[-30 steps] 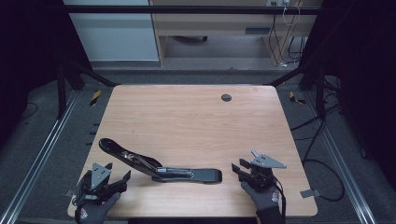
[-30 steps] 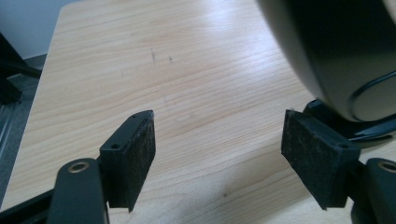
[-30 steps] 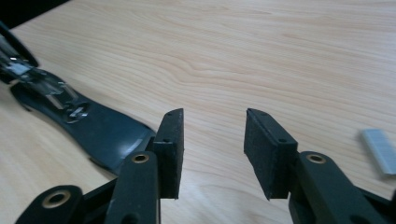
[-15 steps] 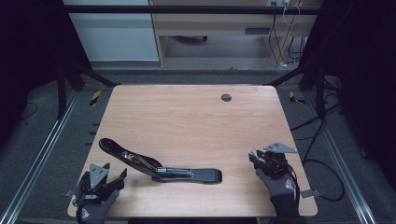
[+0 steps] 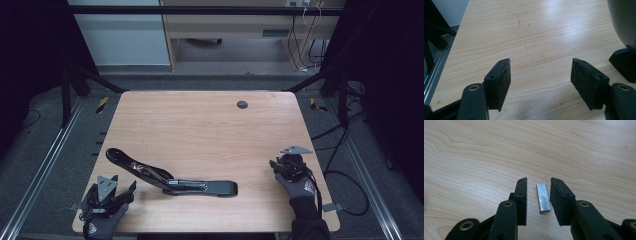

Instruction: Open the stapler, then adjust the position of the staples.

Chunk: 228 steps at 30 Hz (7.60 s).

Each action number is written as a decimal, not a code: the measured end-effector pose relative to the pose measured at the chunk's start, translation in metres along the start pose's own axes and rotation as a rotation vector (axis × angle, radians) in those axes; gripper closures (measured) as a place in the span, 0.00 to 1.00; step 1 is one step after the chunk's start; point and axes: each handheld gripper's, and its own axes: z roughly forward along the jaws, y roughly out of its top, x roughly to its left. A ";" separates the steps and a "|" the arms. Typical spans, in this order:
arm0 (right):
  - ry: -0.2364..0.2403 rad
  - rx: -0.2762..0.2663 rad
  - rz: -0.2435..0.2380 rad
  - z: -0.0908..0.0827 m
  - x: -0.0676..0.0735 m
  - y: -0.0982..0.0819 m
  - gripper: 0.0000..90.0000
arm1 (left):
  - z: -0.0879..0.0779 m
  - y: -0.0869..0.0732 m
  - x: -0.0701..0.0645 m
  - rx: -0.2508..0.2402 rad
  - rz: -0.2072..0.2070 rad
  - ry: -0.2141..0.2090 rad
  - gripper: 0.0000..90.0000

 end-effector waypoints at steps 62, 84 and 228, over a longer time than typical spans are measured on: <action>0.289 0.130 -0.225 0.000 0.021 -0.011 0.82 | 0.002 0.000 -0.003 0.018 0.031 -0.011 0.35; 0.286 0.285 -0.213 0.008 0.028 0.005 0.83 | 0.003 -0.001 -0.003 0.021 0.034 -0.010 0.35; 0.763 0.241 -0.785 0.040 0.196 0.098 0.87 | 0.006 -0.004 -0.001 0.037 0.019 -0.017 0.34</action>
